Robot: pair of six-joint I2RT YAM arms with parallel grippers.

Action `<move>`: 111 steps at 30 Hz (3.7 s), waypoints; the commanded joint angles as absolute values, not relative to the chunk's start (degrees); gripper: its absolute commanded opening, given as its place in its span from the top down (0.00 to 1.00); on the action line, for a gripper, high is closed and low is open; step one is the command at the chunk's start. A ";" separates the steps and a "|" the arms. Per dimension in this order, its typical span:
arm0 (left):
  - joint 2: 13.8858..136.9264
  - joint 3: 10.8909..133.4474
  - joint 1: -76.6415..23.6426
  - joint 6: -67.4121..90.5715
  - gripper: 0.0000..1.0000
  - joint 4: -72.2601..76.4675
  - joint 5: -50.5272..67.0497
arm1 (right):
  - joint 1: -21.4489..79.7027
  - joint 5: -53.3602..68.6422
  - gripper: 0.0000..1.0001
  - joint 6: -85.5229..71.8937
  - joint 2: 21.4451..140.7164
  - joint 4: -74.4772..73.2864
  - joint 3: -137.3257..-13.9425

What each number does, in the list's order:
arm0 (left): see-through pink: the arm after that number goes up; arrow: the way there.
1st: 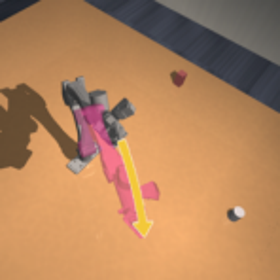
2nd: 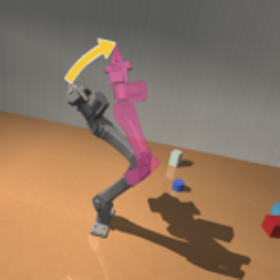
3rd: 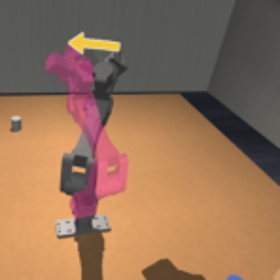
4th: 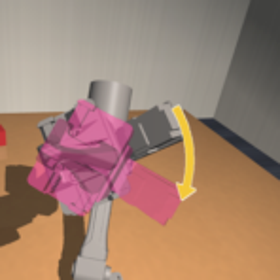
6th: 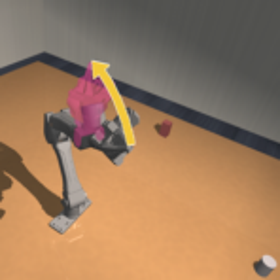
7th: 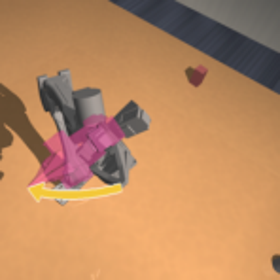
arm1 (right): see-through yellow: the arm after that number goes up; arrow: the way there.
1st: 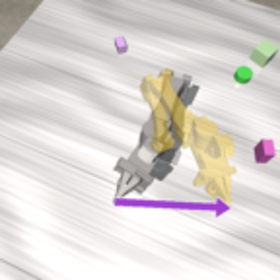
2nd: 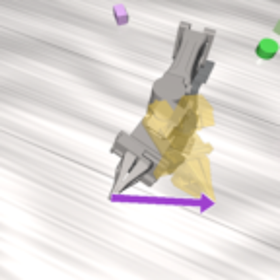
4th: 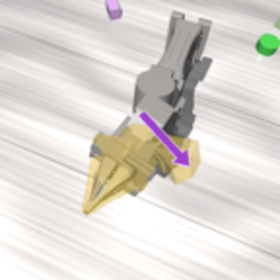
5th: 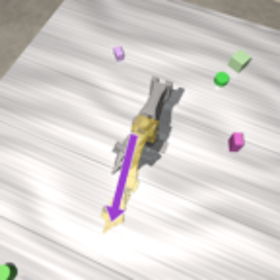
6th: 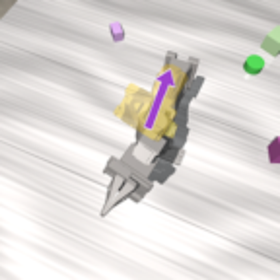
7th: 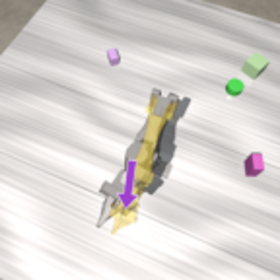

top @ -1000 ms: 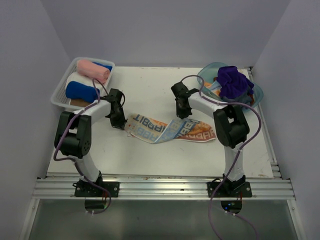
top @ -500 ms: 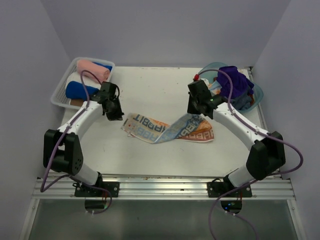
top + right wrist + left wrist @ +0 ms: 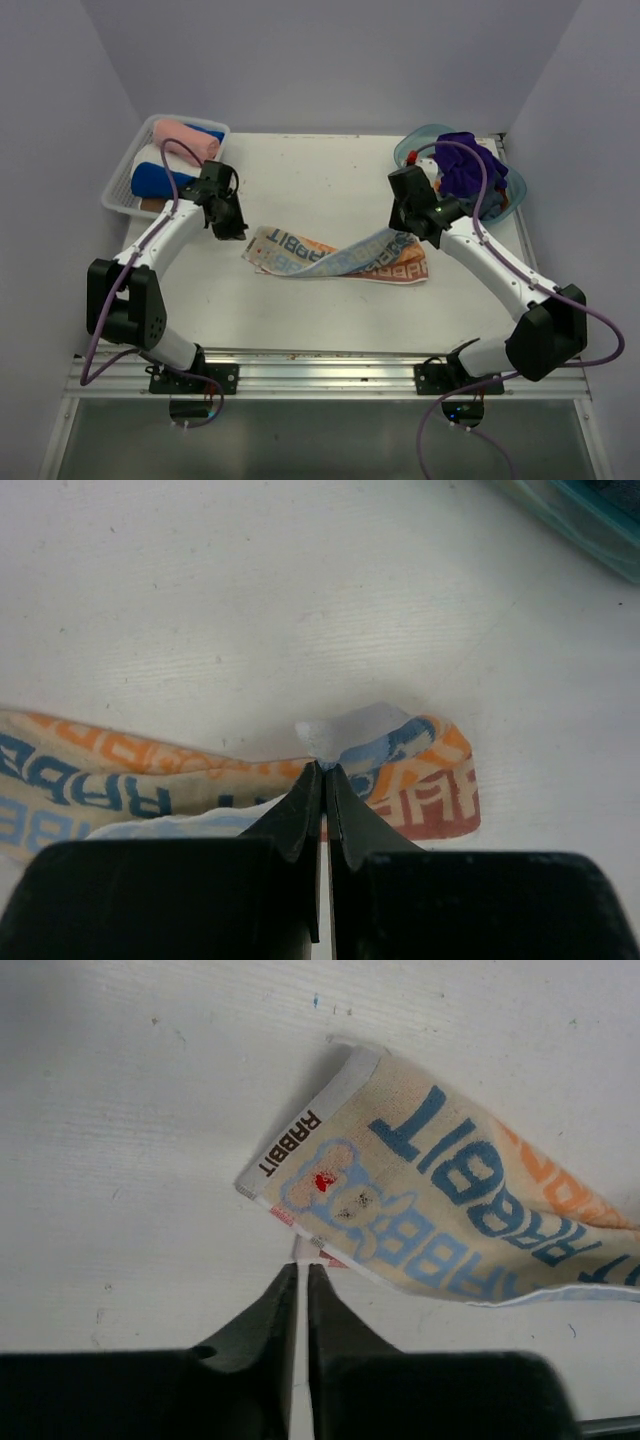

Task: Roll the towels
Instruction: Flatten the towel, then fold the towel

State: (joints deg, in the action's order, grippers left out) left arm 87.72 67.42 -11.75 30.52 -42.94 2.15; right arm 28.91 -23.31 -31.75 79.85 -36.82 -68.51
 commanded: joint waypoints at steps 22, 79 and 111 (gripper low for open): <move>105.38 65.31 -13.27 30.58 0.47 -36.04 -2.64 | 28.83 -25.49 1.00 -36.74 67.41 -41.31 -56.78; 81.83 62.69 -3.25 29.62 1.00 -35.34 17.67 | 17.67 -9.14 0.50 -42.71 53.98 -38.32 -44.58; 82.18 57.65 -3.25 26.10 1.00 -37.18 11.69 | 17.75 -11.87 0.48 -41.75 87.97 -23.38 -48.08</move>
State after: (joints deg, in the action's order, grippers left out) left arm 82.59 55.02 -3.40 27.62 -38.44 12.45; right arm 17.67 -9.93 -42.39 86.61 -25.34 -45.60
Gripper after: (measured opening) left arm 0.011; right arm 0.530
